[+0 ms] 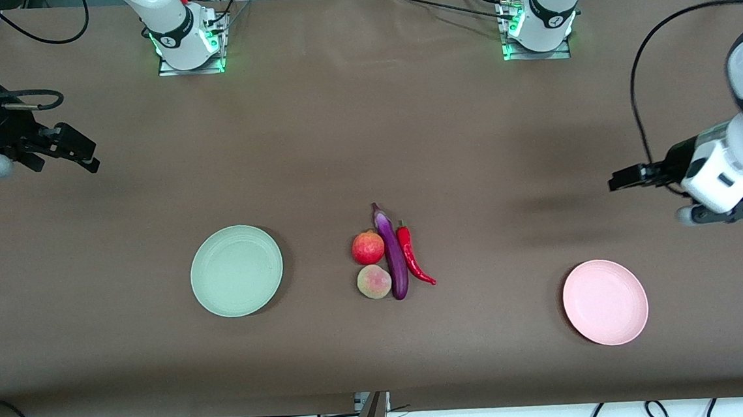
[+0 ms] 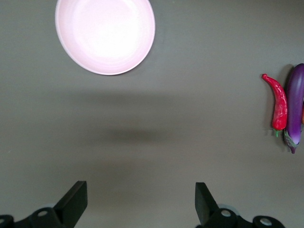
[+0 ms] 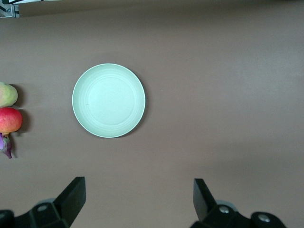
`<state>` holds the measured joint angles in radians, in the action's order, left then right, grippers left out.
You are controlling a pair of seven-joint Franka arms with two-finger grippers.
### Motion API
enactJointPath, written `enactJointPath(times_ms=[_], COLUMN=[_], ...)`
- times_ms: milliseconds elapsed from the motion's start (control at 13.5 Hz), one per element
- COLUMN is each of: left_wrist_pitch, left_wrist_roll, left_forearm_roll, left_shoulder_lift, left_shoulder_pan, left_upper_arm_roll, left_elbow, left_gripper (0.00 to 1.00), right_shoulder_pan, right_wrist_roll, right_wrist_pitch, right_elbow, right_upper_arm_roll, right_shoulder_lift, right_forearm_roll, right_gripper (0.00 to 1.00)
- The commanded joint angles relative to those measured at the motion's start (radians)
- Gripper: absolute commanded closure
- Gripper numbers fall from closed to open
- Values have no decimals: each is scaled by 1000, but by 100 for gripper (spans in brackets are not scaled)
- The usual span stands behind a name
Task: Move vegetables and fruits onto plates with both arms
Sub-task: 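Move the left gripper over the red chili pepper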
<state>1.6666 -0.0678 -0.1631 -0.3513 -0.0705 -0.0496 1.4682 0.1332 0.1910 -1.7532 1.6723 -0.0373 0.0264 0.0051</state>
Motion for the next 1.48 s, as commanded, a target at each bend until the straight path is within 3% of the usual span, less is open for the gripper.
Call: enactJointPath(times_ms=[0, 296, 1183, 1405], left_wrist_pitch=[40, 186, 452, 469], left_wrist_roll=[-3, -3, -286, -368], left_forearm_roll=[-27, -133, -130, -127], left_shoulder_lift=[-84, -179, -322, -325], left_shoulder_pan=[-41, -58, -294, -340], left_upper_arm_roll=[-6, -6, -6, -6], left_elbow=[-43, -42, -42, -38], left_gripper=[0, 0, 0, 0], right_shoulder_pan=[-4, -4, -6, -6], right_wrist_roll=[-15, -15, -16, -16], right_wrist_pitch=[9, 9, 9, 9], right_elbow=[-26, -25, -25, -25], right_upper_arm_roll=[2, 4, 2, 2], right_shoulder_lift=[-10, -10, -11, -11], right_forearm_roll=[3, 3, 4, 4], right_gripper=[0, 0, 0, 0])
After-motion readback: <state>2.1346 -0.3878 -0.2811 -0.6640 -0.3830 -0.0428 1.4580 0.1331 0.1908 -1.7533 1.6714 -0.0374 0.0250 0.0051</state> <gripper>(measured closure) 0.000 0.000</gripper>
